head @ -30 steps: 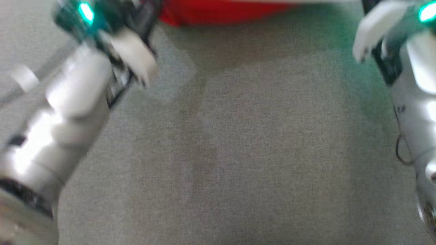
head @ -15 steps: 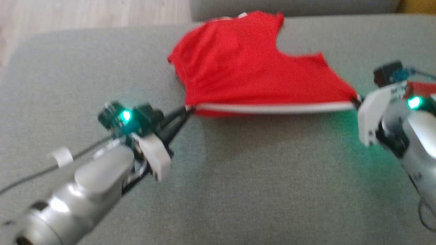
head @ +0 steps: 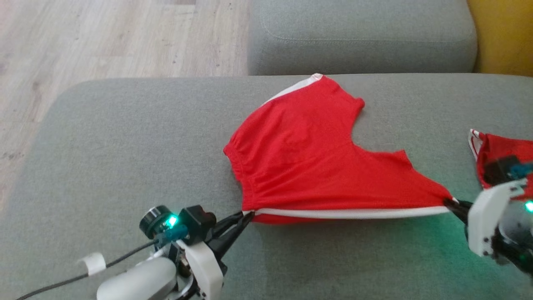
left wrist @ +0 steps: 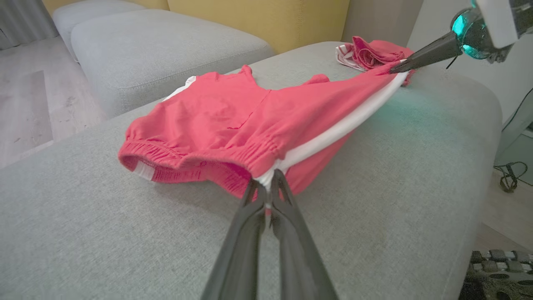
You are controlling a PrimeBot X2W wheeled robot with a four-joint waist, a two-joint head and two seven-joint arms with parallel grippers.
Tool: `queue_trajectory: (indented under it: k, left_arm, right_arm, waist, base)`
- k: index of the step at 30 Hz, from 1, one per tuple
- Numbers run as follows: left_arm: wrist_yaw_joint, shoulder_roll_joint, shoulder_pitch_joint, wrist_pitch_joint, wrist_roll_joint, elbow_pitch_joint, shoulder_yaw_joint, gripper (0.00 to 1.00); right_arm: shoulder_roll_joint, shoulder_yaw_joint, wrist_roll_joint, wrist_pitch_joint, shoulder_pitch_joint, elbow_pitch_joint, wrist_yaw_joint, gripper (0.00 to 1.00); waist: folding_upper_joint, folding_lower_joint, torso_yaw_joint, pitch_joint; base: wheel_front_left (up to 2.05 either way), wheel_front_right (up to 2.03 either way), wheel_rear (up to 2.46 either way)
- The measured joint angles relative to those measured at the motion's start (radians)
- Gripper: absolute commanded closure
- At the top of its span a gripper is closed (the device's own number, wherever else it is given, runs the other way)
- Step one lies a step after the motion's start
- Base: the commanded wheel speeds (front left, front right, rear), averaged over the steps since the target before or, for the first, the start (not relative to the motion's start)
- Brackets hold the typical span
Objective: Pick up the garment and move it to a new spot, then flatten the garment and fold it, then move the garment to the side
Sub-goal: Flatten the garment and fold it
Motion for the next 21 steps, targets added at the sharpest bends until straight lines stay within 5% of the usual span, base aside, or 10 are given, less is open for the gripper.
queue_trajectory:
  k: [6, 11, 21]
  left_arm:
    - [0.063, 0.018, 0.01, 0.027, -0.019, -0.103, 0.009, 1.0]
    - [0.09, 0.014, -0.027, 0.028, -0.028, -0.107, 0.054, 1.0]
    - [0.087, -0.073, -0.167, 0.004, -0.034, -0.005, 0.109, 1.0]
  right_arm:
    - [0.0, -0.183, -0.046, -0.015, 0.077, -0.109, 0.0, 1.0]
    - [0.063, -0.306, -0.157, -0.014, 0.065, -0.181, 0.0, 1.0]
    - [0.144, -0.41, -0.346, 0.009, -0.203, -0.167, 0.0, 1.0]
  waist:
    - [0.0, 0.0002, 0.019, 0.021]
    - [0.0, 0.0003, 0.04, 0.069]
    - [0.0, 0.0005, 0.111, 0.198]
  base:
    - [0.0, 0.0, 0.0]
    - [0.0, 0.0, 0.0]
    - [0.0, 0.0, 0.0]
